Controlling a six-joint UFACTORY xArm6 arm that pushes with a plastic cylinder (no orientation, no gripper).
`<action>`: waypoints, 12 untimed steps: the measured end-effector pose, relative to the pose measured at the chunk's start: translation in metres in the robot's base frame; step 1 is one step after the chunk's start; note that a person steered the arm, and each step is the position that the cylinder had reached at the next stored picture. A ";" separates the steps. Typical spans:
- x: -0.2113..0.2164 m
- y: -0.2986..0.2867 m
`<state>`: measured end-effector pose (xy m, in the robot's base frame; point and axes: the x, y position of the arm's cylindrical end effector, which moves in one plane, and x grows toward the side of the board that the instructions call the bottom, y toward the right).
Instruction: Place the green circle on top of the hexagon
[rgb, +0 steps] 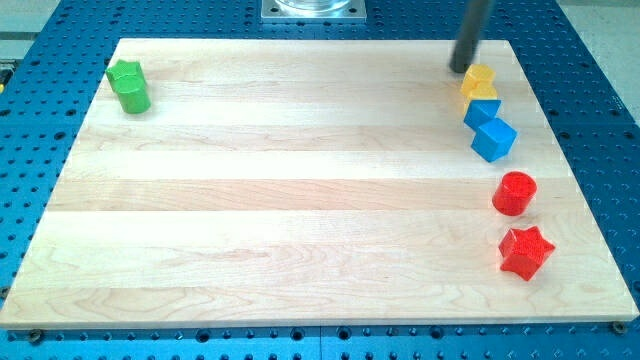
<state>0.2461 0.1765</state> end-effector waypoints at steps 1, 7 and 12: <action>0.073 -0.143; 0.065 -0.328; 0.061 -0.155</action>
<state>0.3075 0.0210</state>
